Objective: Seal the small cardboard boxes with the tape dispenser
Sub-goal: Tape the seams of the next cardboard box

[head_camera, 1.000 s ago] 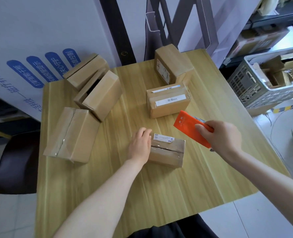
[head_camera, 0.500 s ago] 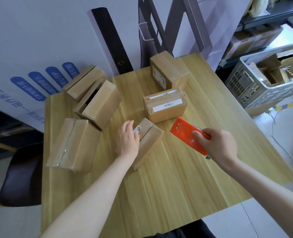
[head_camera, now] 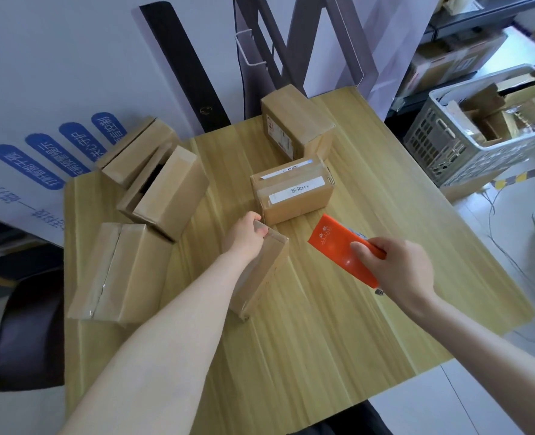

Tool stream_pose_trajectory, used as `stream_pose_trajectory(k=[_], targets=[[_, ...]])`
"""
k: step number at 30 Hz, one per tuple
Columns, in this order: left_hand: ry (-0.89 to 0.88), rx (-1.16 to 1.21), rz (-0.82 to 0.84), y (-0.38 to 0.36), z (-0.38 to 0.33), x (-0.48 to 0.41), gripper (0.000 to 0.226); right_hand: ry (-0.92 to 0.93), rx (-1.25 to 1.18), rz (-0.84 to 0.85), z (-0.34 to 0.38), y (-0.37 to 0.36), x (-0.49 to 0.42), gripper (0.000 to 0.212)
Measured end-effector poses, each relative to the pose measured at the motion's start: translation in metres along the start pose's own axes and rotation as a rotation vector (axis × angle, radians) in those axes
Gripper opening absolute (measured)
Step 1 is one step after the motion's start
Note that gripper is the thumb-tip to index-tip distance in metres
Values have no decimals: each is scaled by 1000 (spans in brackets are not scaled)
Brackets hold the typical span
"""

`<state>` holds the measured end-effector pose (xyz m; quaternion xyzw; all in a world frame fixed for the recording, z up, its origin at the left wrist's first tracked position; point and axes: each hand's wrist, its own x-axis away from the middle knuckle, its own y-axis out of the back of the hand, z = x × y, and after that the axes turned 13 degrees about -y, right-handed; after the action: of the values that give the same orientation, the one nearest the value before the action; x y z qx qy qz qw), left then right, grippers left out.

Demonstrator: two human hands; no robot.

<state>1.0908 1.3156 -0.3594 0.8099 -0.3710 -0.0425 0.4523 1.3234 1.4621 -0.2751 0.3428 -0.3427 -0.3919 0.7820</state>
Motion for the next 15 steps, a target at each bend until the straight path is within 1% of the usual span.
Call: stream_pose_trajectory(k=[3,4,7,8,10,11,12,13,15], targets=[[25,-171,-18,-8,3,17,49,-3,-31,-9,0,1,0,30],[32,-196,-20,-10,3,22,53,0,-36,-8,0,1,0,30],[82,-104,-47,-10,-2,29,64,13,-41,-9,0,-1,0,30],[56,-84,-97,-10,-4,34,66,17,-43,-14,0,-1,0,30],[-113,-114,-199,-16,-6,51,62,24,-35,-24,2,-2,-1,30],[-222,-161,-193,-23,-5,63,61,31,-26,-27,3,-3,-1,30],[-314,-251,-140,-33,-4,78,63,39,-16,-29,4,-5,-2,30],[-371,-376,-76,-44,0,93,67,45,-11,-24,7,-7,-2,29],[-379,-600,-33,-60,14,114,74,51,-16,10,13,-11,-2,27]])
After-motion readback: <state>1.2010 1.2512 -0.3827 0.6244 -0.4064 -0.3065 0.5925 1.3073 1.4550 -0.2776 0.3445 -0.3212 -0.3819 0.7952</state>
